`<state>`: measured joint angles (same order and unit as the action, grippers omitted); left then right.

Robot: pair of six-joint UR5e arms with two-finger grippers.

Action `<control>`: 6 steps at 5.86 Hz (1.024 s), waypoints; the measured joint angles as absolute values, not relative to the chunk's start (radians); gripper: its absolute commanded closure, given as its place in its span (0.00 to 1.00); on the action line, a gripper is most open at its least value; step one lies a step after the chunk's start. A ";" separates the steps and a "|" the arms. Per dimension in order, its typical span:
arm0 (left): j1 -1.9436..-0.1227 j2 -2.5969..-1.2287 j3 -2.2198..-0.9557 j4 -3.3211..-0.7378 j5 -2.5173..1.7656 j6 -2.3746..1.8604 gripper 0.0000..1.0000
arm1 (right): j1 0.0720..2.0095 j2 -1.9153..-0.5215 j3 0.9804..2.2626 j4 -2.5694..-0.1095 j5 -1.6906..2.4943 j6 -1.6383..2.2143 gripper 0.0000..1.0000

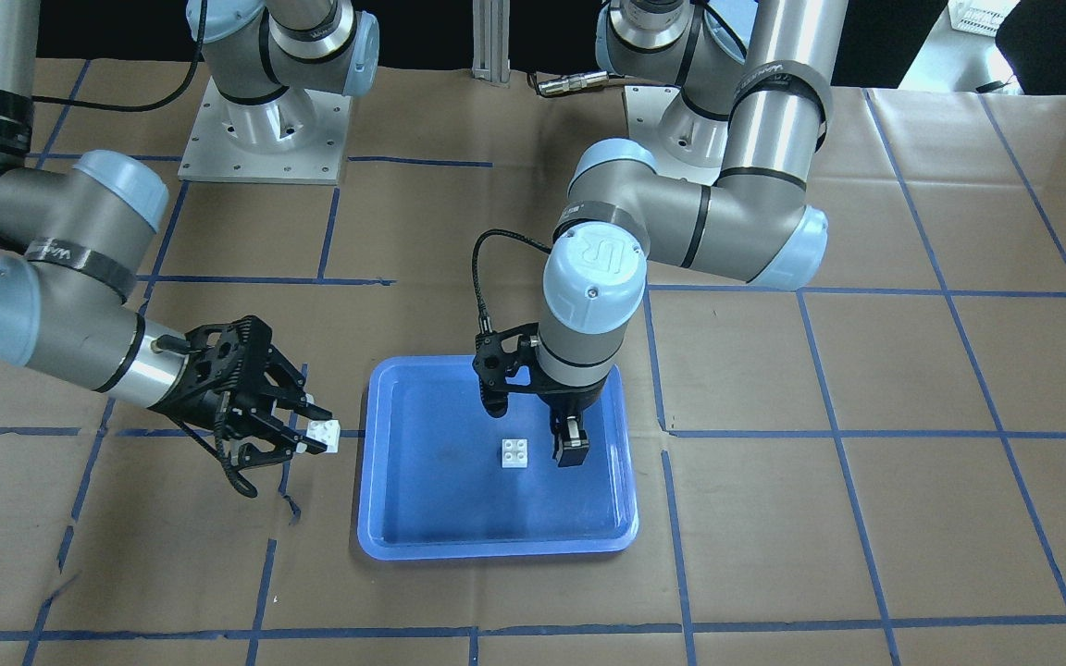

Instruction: Assemble white blocks and place on blue tray

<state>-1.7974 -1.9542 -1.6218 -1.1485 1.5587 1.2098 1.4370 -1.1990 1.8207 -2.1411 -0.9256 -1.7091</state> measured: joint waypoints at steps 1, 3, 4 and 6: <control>-1.761 -1.842 -1.618 -1.290 1.561 1.198 0.14 | 1.500 -1.187 1.839 -2.239 -0.904 -1.608 0.79; -1.699 -1.656 -1.615 -1.494 1.570 1.094 0.08 | 1.595 -1.102 1.840 -2.442 -0.864 -1.425 0.79; -1.689 -1.602 -1.616 -1.520 1.572 0.966 0.04 | 1.629 -1.048 1.839 -2.540 -0.861 -1.352 0.79; -1.670 -1.568 -1.619 -1.487 1.600 0.513 0.01 | 1.653 -0.997 1.840 -2.607 -0.861 -1.311 0.79</control>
